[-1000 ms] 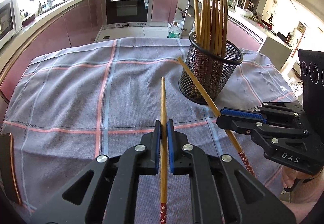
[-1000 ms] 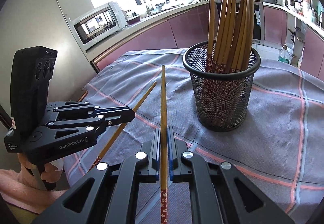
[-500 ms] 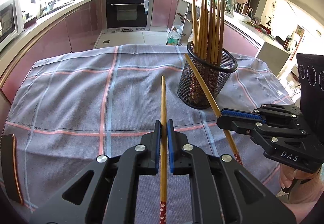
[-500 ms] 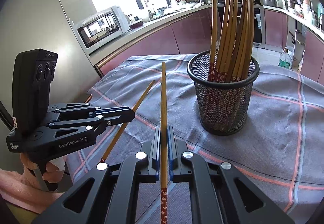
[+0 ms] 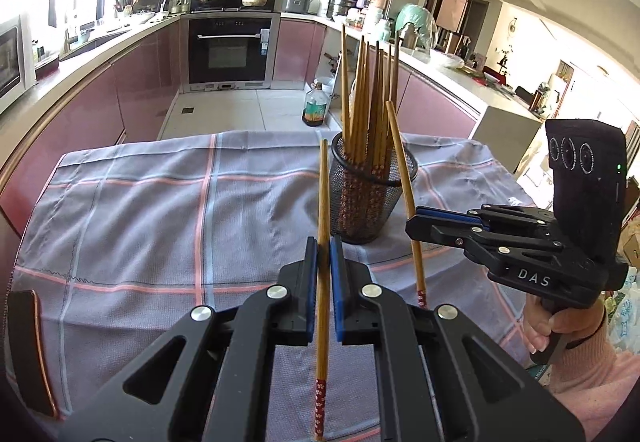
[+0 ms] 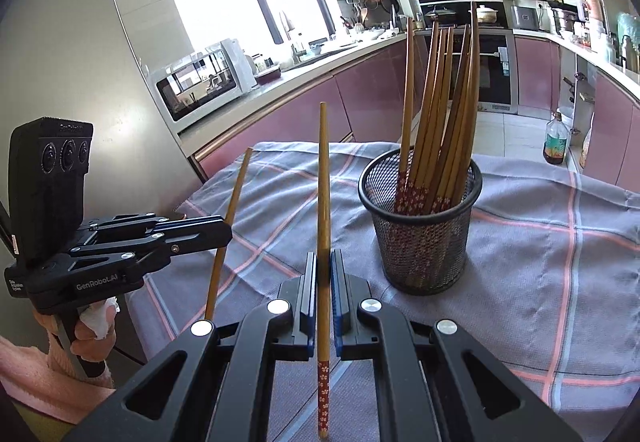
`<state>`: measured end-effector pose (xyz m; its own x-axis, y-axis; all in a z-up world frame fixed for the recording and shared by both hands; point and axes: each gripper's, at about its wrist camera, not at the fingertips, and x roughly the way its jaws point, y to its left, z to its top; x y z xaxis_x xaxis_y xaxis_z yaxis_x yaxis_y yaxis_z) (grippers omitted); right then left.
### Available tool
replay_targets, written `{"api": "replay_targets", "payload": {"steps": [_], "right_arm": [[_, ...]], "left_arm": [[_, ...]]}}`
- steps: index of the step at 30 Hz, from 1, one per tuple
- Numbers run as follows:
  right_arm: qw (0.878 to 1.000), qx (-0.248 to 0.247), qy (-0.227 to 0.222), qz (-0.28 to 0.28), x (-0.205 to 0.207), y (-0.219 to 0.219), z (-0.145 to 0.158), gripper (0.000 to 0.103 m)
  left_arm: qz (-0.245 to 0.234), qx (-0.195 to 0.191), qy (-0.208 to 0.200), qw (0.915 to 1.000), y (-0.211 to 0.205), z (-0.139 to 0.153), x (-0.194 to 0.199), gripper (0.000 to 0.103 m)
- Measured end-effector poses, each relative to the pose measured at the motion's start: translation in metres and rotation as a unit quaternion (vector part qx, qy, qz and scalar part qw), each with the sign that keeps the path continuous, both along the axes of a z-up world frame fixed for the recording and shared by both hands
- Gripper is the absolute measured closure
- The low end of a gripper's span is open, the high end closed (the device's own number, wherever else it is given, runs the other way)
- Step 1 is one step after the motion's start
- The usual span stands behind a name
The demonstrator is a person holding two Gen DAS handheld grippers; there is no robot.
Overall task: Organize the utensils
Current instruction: 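Lift both held chopsticks upright and carry them over the mesh cup, then lower both chopsticks into the mesh cup and open both tools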
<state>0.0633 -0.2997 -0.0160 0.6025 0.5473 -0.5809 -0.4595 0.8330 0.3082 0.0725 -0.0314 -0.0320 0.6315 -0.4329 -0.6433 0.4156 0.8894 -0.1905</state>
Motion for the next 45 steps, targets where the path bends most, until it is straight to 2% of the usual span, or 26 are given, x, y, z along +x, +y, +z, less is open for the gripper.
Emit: {"api": "replay_targets", "payload": {"steps": [8, 25, 45], "right_arm": [[1.0, 0.008, -0.019, -0.004, -0.003, -0.006, 0.012, 0.098], [0.998, 0.02, -0.052, -0.017, -0.005, -0.018, 0.033, 0.098], [0.994, 0.035, -0.097, -0.045, 0.007, -0.046, 0.07, 0.098]], "left_arm": [[-0.01, -0.028, -0.011, 0.9995, 0.005, 0.018, -0.005, 0.096], [-0.019, -0.062, -0.034, 0.9973, 0.005, 0.045, -0.007, 0.096], [-0.027, -0.078, -0.077, 0.9937, -0.003, 0.089, 0.011, 0.096]]}}
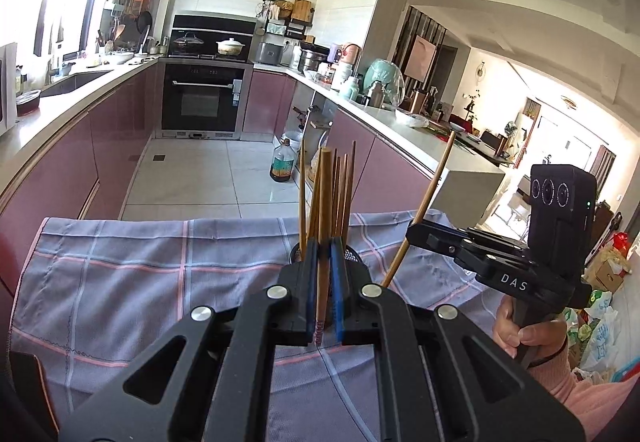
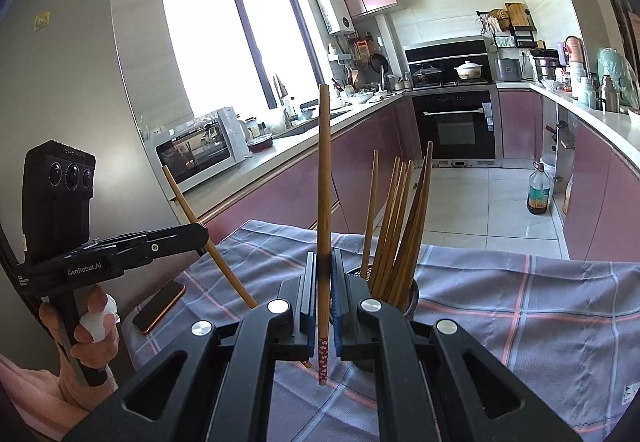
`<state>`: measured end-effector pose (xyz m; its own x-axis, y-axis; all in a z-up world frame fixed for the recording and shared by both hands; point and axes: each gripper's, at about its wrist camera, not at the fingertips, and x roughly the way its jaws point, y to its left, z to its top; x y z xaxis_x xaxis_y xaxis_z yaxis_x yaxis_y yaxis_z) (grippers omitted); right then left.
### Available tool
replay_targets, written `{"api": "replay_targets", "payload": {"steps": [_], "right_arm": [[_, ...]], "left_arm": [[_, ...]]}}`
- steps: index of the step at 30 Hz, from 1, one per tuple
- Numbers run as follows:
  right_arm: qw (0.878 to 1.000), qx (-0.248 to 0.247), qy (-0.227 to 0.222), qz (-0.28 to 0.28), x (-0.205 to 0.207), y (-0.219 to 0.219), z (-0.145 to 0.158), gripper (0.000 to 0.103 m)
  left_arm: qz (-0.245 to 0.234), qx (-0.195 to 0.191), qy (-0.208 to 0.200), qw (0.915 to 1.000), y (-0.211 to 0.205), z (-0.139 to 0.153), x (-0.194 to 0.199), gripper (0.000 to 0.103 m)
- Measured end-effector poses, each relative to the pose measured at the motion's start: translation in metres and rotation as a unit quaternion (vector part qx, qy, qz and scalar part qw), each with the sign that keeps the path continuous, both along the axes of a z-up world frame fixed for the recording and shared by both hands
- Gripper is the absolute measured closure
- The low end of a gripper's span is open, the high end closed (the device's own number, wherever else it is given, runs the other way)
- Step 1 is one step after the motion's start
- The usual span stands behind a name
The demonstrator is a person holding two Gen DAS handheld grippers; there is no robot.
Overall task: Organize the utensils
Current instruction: 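Lower both chopsticks into the mesh cup and open both tools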
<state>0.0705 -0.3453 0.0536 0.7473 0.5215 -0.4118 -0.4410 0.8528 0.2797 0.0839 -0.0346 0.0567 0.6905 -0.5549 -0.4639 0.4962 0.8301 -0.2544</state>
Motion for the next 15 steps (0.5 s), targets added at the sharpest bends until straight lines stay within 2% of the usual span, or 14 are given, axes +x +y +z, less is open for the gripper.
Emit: {"api": "replay_targets", "payload": {"steps": [15], "right_arm": [[0.999, 0.008, -0.039, -0.015, 0.01, -0.006, 0.027, 0.098]], "left_arm": [[-0.009, -0.018, -0.047, 0.9987, -0.01, 0.047, 0.012, 0.096]]}}
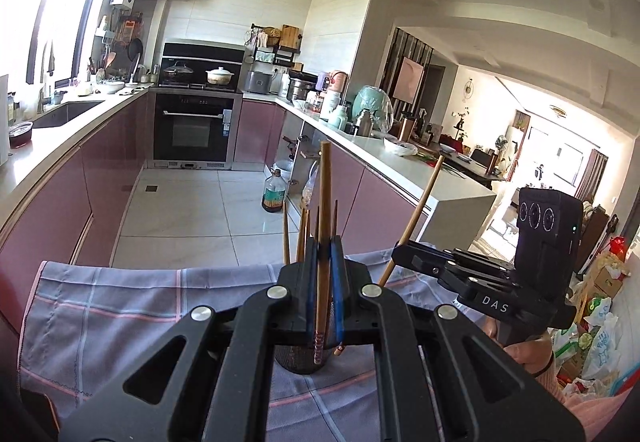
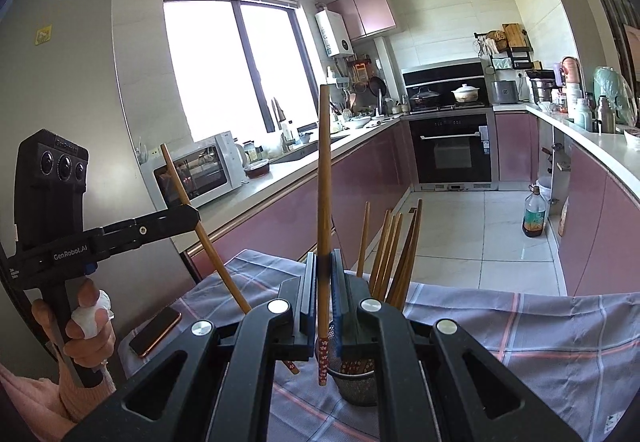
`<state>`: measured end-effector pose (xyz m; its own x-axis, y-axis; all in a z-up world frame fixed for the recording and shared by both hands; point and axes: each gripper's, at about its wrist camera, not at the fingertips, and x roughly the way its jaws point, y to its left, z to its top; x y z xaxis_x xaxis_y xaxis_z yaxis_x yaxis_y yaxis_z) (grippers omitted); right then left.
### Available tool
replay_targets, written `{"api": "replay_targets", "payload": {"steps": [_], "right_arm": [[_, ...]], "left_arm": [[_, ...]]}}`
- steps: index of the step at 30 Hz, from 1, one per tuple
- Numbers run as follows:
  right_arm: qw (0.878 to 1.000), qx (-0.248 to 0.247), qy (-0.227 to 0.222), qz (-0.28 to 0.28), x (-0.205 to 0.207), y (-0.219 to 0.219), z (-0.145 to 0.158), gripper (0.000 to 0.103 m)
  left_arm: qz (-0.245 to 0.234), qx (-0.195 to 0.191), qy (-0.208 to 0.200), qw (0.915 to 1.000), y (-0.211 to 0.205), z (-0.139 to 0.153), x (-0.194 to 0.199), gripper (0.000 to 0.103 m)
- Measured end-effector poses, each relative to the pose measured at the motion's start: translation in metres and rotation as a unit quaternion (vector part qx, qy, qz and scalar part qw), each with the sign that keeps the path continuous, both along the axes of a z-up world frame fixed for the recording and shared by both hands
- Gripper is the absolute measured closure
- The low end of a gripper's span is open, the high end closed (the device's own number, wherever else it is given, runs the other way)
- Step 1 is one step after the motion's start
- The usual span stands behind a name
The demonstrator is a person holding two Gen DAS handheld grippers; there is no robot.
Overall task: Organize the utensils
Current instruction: 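Lower both chopsticks into the mesh cup and open both tools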
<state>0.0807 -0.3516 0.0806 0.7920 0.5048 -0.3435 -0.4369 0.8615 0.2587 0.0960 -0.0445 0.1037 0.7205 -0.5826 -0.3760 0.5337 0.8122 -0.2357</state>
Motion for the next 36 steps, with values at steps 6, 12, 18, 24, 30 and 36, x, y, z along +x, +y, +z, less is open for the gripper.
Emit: {"api": "replay_targets", "payload": {"steps": [6, 12, 18, 24, 30, 36], "right_arm": [[1.0, -0.002, -0.01, -0.013, 0.007, -0.004, 0.005, 0.098], [1.0, -0.012, -0.009, -0.028, 0.018, -0.004, 0.001, 0.098], [0.999, -0.019, 0.003, -0.035, 0.028, -0.003, -0.008, 0.098], [0.999, -0.026, 0.014, -0.042, 0.038, -0.003, -0.016, 0.098], [0.998, -0.032, 0.025, -0.043, 0.041, 0.003, -0.021, 0.098], [0.998, -0.042, 0.038, -0.038, 0.045, 0.009, -0.028, 0.098]], "left_arm": [[0.003, -0.002, 0.0, 1.0, -0.008, 0.006, 0.012, 0.096], [0.008, 0.014, 0.003, 0.9999, -0.021, 0.004, 0.028, 0.096], [0.008, 0.025, 0.017, 0.9995, -0.031, -0.004, 0.04, 0.096], [0.008, 0.038, 0.026, 0.9989, -0.04, -0.011, 0.046, 0.096], [0.008, 0.054, 0.029, 0.9981, -0.049, -0.019, 0.052, 0.096], [0.007, 0.067, 0.037, 0.9971, -0.057, -0.026, 0.056, 0.096]]}}
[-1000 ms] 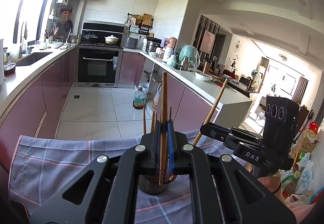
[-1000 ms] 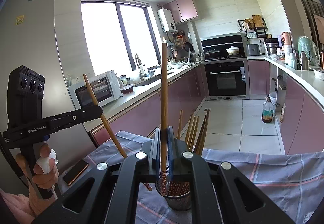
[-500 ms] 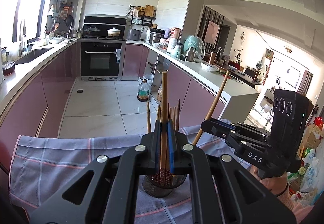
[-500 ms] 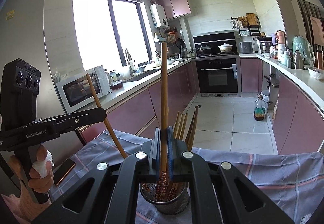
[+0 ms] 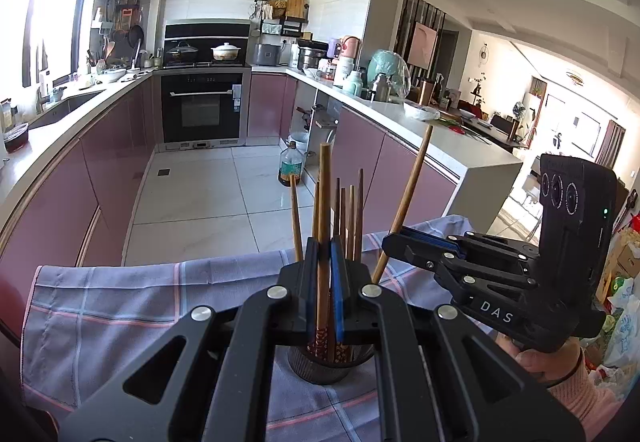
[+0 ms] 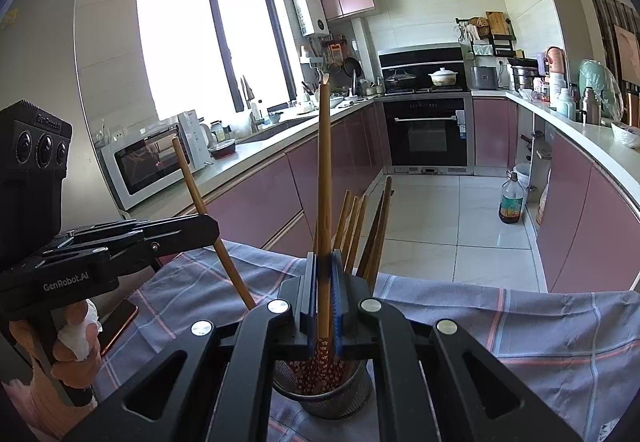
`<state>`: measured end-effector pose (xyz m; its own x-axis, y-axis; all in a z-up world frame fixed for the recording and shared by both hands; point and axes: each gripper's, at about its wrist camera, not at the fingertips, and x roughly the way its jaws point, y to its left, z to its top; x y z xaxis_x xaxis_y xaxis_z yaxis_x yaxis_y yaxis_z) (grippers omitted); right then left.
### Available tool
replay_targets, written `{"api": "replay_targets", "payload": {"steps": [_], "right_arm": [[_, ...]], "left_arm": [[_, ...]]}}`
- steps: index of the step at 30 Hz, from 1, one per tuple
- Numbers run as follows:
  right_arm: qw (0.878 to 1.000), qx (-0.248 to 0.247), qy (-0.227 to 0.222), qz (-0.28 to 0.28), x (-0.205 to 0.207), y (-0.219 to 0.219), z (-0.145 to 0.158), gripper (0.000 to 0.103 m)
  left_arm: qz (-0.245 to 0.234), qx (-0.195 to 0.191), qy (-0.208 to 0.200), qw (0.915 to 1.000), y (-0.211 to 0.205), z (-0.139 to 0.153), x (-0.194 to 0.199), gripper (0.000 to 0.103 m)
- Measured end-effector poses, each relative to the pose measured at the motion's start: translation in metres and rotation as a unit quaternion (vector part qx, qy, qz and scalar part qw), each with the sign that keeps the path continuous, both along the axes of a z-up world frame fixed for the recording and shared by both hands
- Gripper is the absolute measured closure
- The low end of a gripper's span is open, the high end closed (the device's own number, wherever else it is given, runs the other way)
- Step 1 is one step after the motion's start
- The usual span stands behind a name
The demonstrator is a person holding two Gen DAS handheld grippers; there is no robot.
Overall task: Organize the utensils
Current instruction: 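Lower both chopsticks into the mesh cup and open both tools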
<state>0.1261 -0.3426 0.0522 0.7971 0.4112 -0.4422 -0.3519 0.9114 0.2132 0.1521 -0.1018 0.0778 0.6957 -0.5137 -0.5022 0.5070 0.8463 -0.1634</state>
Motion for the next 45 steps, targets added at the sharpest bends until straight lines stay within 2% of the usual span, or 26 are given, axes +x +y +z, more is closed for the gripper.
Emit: {"api": "replay_targets", "payload": {"steps": [15, 32, 45], "right_arm": [[1.0, -0.009, 0.017, 0.001, 0.006, 0.003, -0.006, 0.098], [0.999, -0.025, 0.041, 0.007, 0.013, 0.009, -0.012, 0.098], [0.998, -0.017, 0.063, 0.01, 0.022, 0.009, -0.02, 0.098]], "left_arm": [[-0.001, 0.016, 0.019, 0.9997, -0.004, -0.018, 0.008, 0.096], [-0.015, 0.018, 0.046, 0.9987, -0.008, -0.026, 0.026, 0.096], [-0.012, 0.034, 0.058, 0.9976, -0.016, -0.037, 0.041, 0.096]]}}
